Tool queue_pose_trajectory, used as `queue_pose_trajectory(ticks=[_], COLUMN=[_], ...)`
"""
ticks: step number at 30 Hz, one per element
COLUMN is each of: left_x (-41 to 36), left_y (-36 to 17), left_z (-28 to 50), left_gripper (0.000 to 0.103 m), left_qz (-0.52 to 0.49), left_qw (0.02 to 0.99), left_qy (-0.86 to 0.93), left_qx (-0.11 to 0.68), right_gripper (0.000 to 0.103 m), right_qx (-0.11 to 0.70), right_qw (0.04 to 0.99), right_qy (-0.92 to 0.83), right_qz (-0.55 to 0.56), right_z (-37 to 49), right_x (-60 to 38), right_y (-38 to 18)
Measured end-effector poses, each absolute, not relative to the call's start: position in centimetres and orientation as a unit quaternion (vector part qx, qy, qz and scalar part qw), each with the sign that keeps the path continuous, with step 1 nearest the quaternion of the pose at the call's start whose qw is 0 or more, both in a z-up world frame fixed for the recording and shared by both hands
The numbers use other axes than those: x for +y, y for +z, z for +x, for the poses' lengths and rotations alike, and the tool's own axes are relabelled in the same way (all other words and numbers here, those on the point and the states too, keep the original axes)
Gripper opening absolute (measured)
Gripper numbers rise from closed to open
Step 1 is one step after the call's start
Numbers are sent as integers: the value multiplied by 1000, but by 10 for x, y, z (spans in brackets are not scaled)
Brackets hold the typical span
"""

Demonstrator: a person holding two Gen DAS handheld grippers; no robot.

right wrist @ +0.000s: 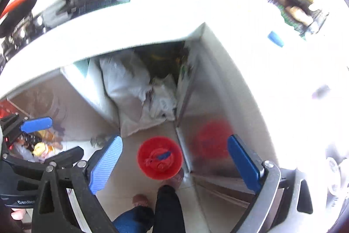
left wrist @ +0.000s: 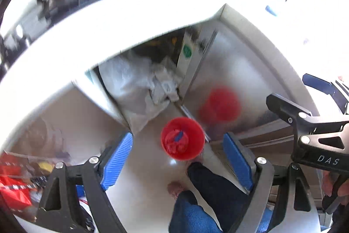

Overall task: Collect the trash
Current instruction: 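Raise both tools back toward the counter items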

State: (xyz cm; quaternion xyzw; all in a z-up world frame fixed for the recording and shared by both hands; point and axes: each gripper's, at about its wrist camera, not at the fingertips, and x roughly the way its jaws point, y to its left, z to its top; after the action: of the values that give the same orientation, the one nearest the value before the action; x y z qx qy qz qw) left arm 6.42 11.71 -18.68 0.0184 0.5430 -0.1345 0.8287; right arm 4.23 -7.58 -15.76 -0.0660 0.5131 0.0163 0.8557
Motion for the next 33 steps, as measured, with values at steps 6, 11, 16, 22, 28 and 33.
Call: queue_pose_trajectory(ticks=[6, 11, 16, 22, 28, 33], left_x=[97, 78, 57, 19, -22, -55], left_y=[-120, -86, -61, -48, -46, -42], left_z=[71, 89, 117, 156, 213, 262], left_gripper=[91, 92, 96, 96, 96, 96], left_qz=[61, 82, 93, 112, 121, 127], left_qw=[855, 865, 869, 868, 863, 864], left_qy=[-153, -164, -167, -185, -193, -181], left_qx=[492, 468, 456, 447, 452, 452], right_gripper=[99, 101, 102, 102, 102, 102], right_qx=[479, 463, 454, 455, 458, 461], right_qw=[877, 884, 888, 886, 884, 882], right_qy=[-21, -53, -73, -88, -96, -96], right_qz=[-41, -35, -20, 1, 18, 22], right_z=[36, 44, 57, 86, 129, 172], right_x=[-95, -112, -130, -162, -196, -223], right_y=[-96, -68, -42, -30, -29, -26])
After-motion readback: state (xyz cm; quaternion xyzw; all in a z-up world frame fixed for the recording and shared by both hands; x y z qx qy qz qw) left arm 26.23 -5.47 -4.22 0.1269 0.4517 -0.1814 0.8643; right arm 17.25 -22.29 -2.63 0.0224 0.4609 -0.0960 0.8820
